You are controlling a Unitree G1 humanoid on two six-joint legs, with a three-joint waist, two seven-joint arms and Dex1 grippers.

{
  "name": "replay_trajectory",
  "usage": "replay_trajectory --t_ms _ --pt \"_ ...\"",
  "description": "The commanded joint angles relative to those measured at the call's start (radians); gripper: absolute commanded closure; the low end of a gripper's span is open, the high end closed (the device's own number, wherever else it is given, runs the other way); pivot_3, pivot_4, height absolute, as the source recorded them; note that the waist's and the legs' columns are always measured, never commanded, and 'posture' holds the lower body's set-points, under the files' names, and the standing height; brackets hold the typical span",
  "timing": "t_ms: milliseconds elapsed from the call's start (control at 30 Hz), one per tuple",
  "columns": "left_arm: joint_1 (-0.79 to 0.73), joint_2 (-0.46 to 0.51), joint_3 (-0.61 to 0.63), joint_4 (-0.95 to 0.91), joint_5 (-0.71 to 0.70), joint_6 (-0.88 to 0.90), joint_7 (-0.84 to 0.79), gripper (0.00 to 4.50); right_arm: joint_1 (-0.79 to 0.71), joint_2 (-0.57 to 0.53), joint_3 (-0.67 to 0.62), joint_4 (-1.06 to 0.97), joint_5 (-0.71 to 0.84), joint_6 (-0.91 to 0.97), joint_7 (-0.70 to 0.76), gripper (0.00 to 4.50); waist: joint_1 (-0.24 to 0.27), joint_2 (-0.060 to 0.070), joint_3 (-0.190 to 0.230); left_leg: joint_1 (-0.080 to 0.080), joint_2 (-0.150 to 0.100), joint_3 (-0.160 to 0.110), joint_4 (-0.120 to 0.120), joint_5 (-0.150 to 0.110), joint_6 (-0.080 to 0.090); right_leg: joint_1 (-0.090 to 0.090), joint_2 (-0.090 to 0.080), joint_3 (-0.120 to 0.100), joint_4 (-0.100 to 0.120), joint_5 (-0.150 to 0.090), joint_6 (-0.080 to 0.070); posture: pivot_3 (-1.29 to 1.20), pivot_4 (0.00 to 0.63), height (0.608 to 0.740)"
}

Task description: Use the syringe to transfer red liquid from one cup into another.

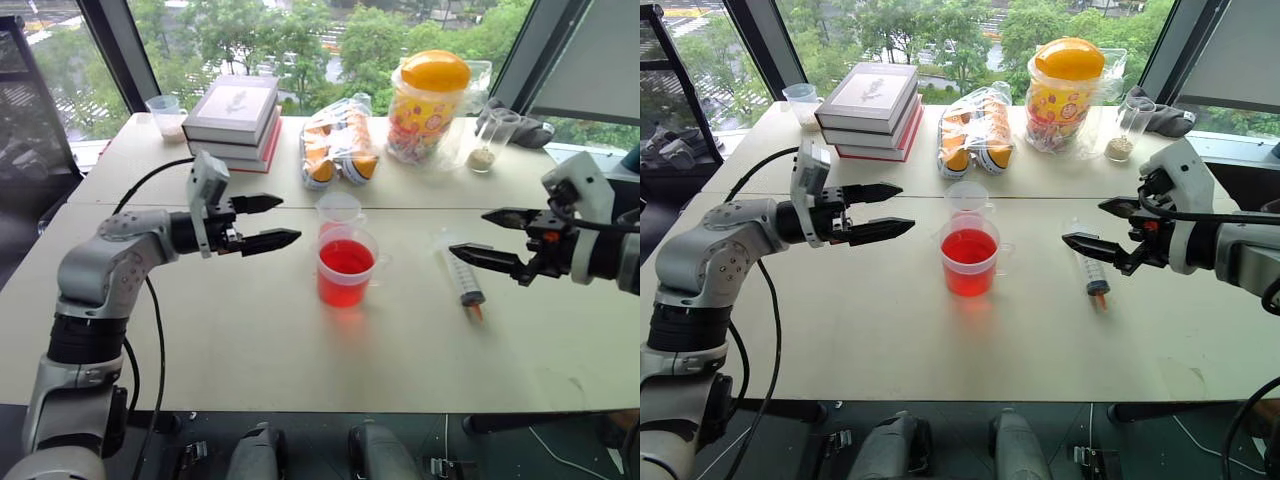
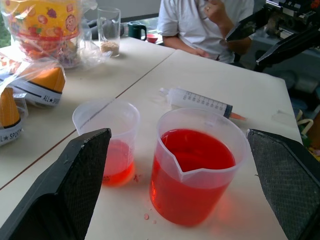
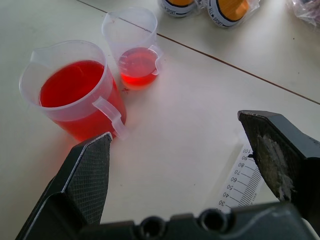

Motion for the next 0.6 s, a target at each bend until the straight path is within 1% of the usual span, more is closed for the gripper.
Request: replay_trajectory --t_ms 33,233,600 --pt "-0.030 0.001 0.013 -0.006 0.006 -0.033 -0.002 0.00 -0.009 -0.007 -0.014 -0.004 0.005 -0.024 -0.004 0.04 0.000 0.000 0.000 0.000 0.000 0.000 0.000 0.000 0.000 0.000 0.000 0.000 0.000 0.000 0.000 0.00 0.150 0.740" --pt "-0.055 0.004 0.016 0.010 -0.011 -0.019 -0.023 0.00 0.018 -0.014 -0.027 -0.012 0.006 -0.023 0.000 0.04 0.001 0.000 0.000 0.000 0.000 0.000 0.000 0.000 0.000 0.000 0.000 0.000 0.000 0.000 0.000 0.00 0.150 0.740" --pt "-0.061 -0.012 -0.001 0.031 0.006 -0.037 -0.038 0.00 0.054 -0.032 -0.047 -0.024 0.007 -0.013 -0.007 0.04 0.001 0.000 0.000 0.000 0.000 0.000 0.000 0.000 0.000 0.000 0.000 0.000 0.000 0.000 0.000 0.00 0.150 0.740"
